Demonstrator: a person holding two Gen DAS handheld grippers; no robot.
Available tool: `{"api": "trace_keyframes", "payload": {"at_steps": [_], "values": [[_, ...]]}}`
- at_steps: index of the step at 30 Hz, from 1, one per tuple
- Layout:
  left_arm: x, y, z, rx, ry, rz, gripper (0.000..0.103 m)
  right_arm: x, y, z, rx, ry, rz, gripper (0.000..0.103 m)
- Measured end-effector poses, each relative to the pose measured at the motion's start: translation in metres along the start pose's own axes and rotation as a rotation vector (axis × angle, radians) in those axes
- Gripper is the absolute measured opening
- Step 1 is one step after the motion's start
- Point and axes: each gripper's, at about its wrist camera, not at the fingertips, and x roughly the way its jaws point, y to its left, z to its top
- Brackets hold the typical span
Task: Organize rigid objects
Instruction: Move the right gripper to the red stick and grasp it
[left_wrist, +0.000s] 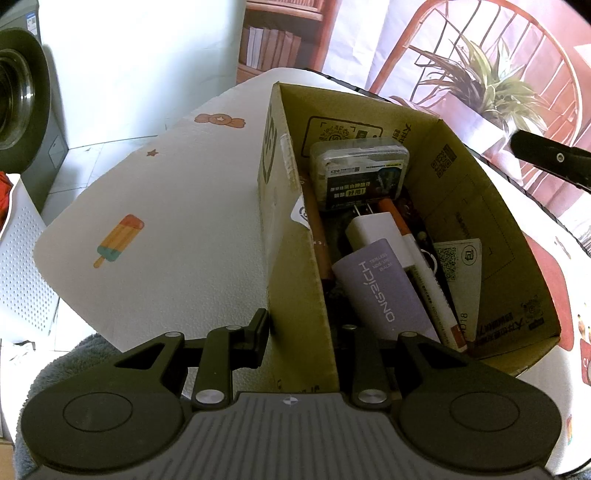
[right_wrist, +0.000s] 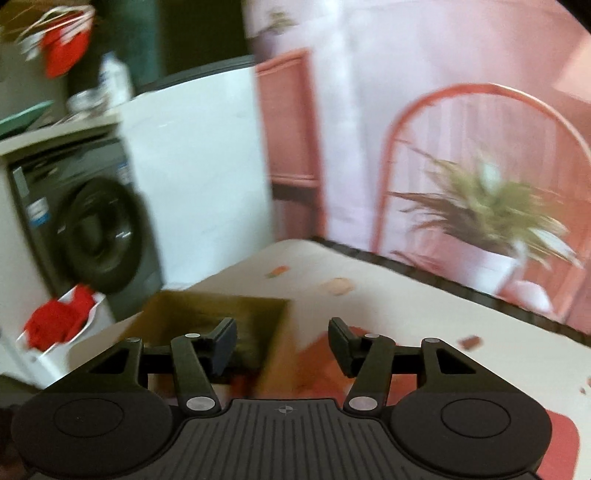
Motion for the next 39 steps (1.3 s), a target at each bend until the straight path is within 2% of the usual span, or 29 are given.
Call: {"api": "trace_keyframes", "payload": {"at_steps": [7,16,30,39], "values": [[0.000,0.000,0.000,0.000,0.000,0.000,0.027,0.013,-0.059,-0.017,0.069,0.004,-0.161,0.051],[0.001,0.000,0.000,0.000,0.001,0.001,0.028,0.053,-0.108,-0.044,0.133,0.098,-0.299,0.047],[0.001,0.000,0.000,0.000,0.000,0.000,0.028,0.094,-0.115,-0.056,0.057,0.188,-0.341,0.045],[0.001,0.000,0.000,0.000,0.000,0.000,0.028,0.097,-0.117,-0.059,0.069,0.207,-0.341,0.036]]}}
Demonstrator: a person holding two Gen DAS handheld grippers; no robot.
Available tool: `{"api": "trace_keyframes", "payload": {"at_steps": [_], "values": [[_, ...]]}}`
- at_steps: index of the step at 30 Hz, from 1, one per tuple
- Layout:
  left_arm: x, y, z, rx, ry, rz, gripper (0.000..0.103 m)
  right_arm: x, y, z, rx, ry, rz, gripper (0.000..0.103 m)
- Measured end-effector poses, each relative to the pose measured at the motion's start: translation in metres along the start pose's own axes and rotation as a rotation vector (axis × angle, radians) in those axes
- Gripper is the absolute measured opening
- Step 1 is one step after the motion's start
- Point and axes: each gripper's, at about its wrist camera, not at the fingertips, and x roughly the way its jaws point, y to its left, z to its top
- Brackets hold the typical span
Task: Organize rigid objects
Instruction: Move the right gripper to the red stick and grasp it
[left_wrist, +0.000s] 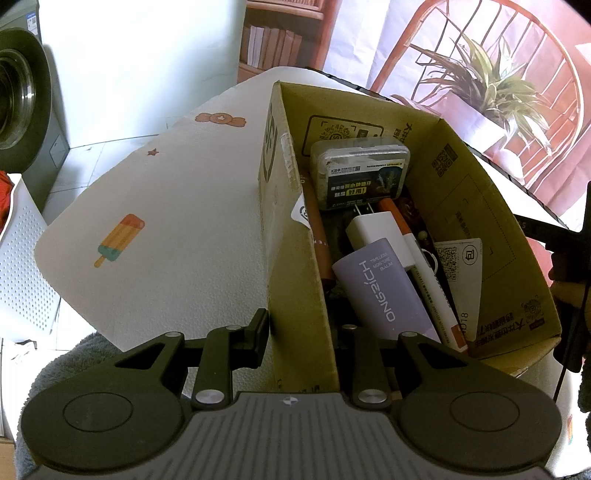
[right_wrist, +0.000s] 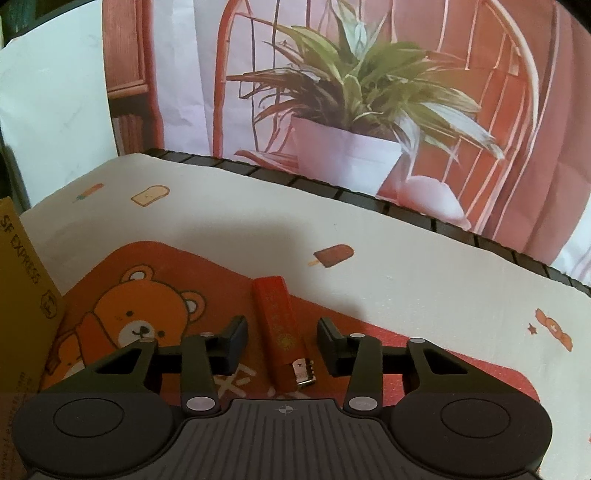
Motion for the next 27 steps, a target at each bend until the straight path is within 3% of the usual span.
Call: {"api": "trace_keyframes", "payload": {"at_steps": [9,27], "values": [[0.000,0.000,0.000,0.000,0.000,0.000,0.028,-0.002,0.003,-0.002,0.003,0.003,0.018,0.021],[0.000,0.000,0.000,0.000,0.000,0.000,0.028,-0.043,0.011,-0.035,0.087,0.019,0.095,0.021]]}}
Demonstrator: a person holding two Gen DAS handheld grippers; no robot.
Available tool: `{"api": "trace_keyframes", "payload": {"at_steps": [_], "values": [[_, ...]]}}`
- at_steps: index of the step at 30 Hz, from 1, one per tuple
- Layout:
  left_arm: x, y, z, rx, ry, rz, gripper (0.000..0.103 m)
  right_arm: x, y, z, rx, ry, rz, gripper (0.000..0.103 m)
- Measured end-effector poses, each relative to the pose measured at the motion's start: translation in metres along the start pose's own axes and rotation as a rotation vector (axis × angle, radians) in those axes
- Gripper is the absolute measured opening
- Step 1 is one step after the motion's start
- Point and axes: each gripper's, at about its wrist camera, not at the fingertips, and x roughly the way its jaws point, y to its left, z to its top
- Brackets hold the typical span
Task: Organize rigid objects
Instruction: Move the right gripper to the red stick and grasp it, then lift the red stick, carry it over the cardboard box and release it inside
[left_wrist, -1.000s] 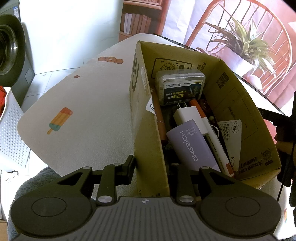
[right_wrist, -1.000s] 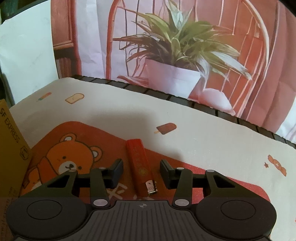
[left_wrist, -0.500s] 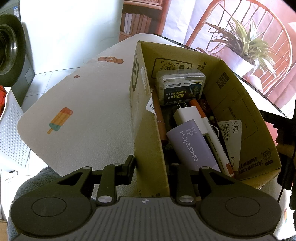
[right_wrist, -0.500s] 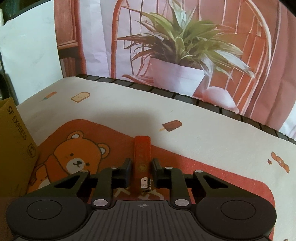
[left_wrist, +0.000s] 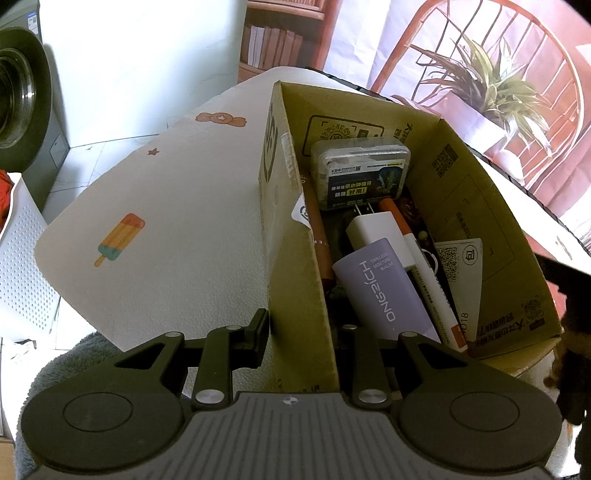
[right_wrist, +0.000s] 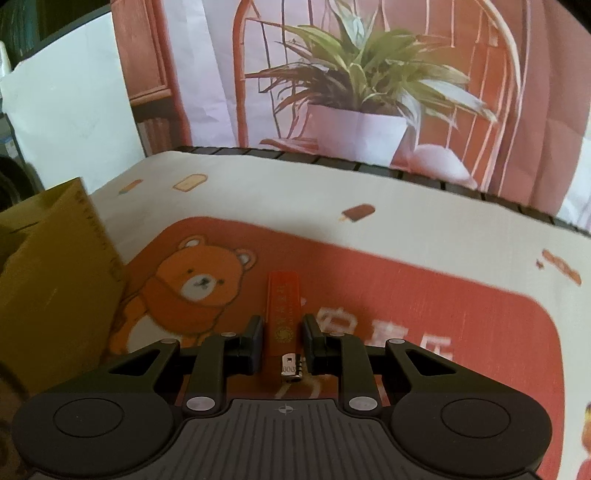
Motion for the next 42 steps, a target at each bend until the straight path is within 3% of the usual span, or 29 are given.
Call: {"api": "trace_keyframes", "payload": {"at_steps": [16,35,42], "values": [[0.000,0.000,0.000,0.000,0.000,0.000,0.028,-0.033,-0.001,-0.014,0.184,0.043,0.141,0.021],[0.000,0.000,0.000,0.000,-0.001,0.000,0.028,-0.062,0.011,0.005,0.155,-0.049,0.167,0.021],[0.000,0.000,0.000,0.000,-0.001,0.000,0.028,-0.091,0.050,0.032,-0.005,-0.163,0.223,0.021]]}}
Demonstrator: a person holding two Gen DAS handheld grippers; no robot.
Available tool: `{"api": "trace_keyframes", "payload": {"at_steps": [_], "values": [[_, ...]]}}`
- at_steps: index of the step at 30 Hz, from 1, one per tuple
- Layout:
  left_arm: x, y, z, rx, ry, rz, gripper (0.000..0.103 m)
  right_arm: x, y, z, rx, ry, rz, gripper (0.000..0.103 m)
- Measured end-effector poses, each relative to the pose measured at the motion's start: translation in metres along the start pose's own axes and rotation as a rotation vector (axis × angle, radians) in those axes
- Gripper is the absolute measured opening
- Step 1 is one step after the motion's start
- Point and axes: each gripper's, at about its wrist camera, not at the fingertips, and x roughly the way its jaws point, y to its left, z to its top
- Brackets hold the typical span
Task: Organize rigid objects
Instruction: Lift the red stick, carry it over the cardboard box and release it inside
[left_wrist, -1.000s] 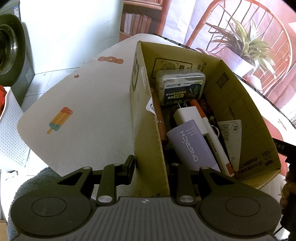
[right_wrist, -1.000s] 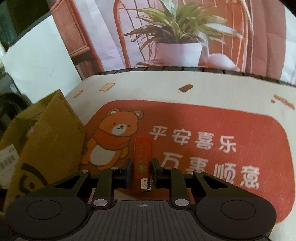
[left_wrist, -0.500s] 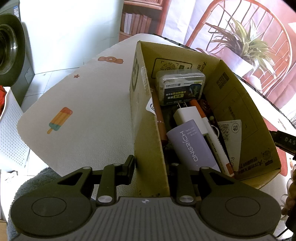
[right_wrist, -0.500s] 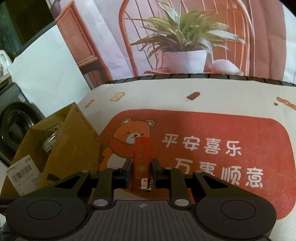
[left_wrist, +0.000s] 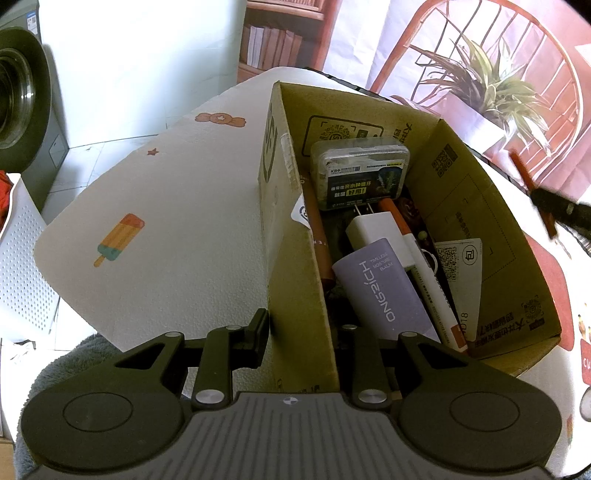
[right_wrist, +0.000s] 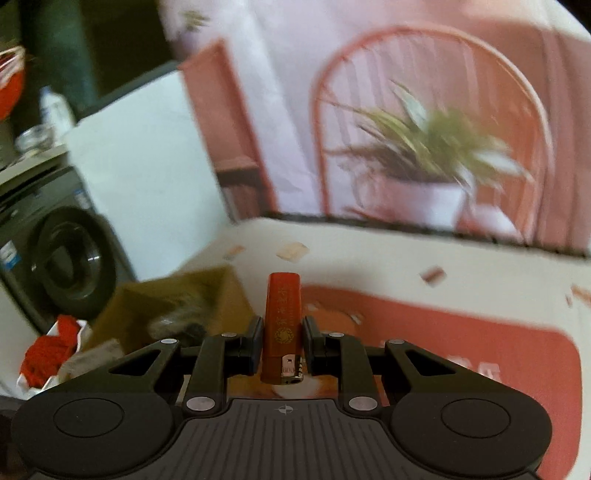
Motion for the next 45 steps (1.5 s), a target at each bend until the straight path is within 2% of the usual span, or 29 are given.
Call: {"api": "trace_keyframes", "payload": {"at_steps": [7,15,25,45], "values": [[0.000,0.000,0.000,0.000,0.000,0.000,0.028,0.007,0.055,0.010,-0.187,-0.008,0.080,0.021],[0.000,0.000,0.000,0.000,0.000,0.000,0.028,0.039,0.096,0.000,-0.283,0.126,0.141,0.021],[0.000,0.000,0.000,-0.002,-0.001,-0.002,0.028,0.066,0.110,-0.013,-0.340,0.244,0.115,0.021],[0.001,-0.002,0.000,0.003,-0.003,0.001,0.028,0.071,0.113,-0.019,-0.432,0.263,0.055,0.020]]}}
